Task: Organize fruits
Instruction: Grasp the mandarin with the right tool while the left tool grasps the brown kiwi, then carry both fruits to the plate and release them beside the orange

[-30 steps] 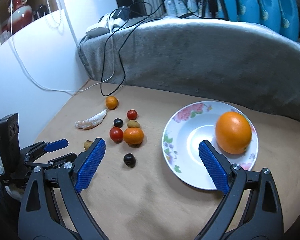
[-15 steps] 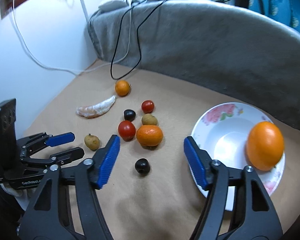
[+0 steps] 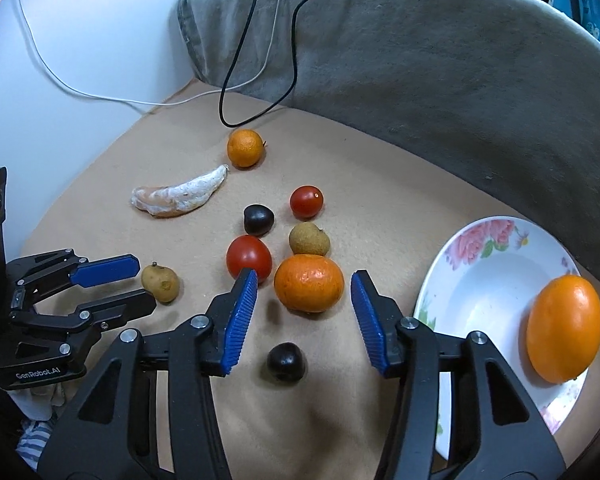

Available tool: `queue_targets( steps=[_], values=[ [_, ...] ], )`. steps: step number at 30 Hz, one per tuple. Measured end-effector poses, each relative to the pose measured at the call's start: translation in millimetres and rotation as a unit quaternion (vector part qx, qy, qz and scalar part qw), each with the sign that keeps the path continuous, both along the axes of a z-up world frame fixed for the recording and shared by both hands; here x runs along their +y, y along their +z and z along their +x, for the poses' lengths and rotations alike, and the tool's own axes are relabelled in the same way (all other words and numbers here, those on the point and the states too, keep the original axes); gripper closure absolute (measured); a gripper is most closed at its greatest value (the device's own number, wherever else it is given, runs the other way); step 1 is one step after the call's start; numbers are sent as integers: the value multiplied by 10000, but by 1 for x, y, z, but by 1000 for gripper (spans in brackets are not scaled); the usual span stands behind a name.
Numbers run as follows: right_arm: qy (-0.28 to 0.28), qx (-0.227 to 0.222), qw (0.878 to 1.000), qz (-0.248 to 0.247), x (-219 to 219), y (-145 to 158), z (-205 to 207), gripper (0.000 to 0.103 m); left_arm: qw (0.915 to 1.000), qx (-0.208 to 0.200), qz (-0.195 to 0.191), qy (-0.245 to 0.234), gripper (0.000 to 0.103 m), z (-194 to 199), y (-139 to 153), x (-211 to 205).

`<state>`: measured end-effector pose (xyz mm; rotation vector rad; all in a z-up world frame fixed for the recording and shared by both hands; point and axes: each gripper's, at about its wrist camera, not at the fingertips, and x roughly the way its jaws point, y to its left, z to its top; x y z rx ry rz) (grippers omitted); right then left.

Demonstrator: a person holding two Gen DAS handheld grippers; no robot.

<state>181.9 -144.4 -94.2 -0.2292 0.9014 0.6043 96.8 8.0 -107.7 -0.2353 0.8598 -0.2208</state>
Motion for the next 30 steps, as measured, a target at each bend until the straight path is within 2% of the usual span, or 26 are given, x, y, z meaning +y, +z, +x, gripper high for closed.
queue_targets(
  steps=[18,30],
  values=[
    [-23,28,9993,-368,11,-11,6,60,9999,106,67,9,77,8,-10,-3],
    [-22,-26,9993,-368,12,-11,7,62,9999,23,109,61,78,6,-9,-3]
  ],
)
